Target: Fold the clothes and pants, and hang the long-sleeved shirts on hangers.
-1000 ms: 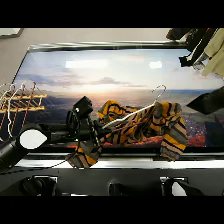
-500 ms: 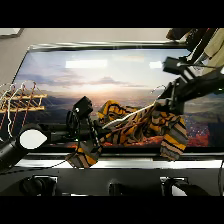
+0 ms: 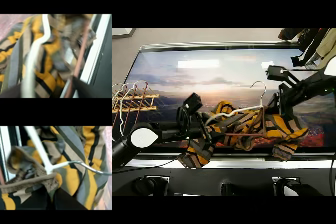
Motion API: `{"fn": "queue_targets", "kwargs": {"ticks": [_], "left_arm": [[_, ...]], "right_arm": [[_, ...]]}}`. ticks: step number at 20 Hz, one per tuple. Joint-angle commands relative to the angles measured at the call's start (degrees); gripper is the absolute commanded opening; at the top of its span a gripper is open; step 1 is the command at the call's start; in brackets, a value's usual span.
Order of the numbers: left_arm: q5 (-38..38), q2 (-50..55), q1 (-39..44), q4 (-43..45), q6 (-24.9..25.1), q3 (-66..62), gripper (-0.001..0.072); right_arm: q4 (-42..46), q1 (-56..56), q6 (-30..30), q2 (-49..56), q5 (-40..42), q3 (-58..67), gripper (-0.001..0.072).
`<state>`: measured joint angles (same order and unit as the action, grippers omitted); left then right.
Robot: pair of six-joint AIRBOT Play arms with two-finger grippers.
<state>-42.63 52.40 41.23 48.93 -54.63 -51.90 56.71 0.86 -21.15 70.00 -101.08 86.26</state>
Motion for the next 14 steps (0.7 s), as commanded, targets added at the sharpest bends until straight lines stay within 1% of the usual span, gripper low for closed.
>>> {"fn": "queue_targets", "kwargs": {"ticks": [1,3,4,7,8,9,10,11,12,14], "left_arm": [[0.39,-0.15,-3.21,3.28,-17.38,0.02,0.0715],[1.73,-0.20,-7.10,6.23,-31.17,0.00,0.0715],[0.83,-0.48,-9.84,6.19,-35.45,-0.02,0.0714],[-7.54,-2.16,-20.61,6.01,-42.29,-0.24,0.0711],[-10.71,-2.16,-22.38,4.90,-42.32,-0.24,0.0711],[-13.68,-1.77,-23.06,3.56,-40.83,-0.24,0.0707],[-15.47,-1.31,-22.60,2.10,-38.88,-0.22,0.0685],[-14.97,-1.01,-20.87,0.26,-38.32,-0.11,0.0614],[-12.52,-0.94,-18.05,-0.50,-38.38,-0.09,0.0599],[-4.35,-0.98,-9.18,-0.46,-38.56,-0.09,0.0602]], "right_arm": [[2.01,-0.02,-5.79,-3.28,-0.68,0.07,0.0022],[2.73,-0.02,-7.41,-5.62,-0.85,0.07,0.0022],[2.99,-0.02,-7.39,-6.73,-0.74,0.07,0.0022],[4.48,-0.02,-7.78,-8.59,-0.79,0.07,0.0023],[4.48,0.00,-8.31,-8.87,-0.79,0.07,0.0023],[4.39,0.00,-8.33,-8.92,-0.81,0.07,0.0023],[4.42,0.00,-8.70,-8.92,-0.76,0.07,0.0024],[4.42,0.00,-8.68,-8.92,-0.76,0.07,0.0024],[4.42,0.00,-8.68,-8.92,-0.66,0.07,0.0024],[5.03,0.00,-8.72,-8.92,-0.09,0.07,0.0024]]}}
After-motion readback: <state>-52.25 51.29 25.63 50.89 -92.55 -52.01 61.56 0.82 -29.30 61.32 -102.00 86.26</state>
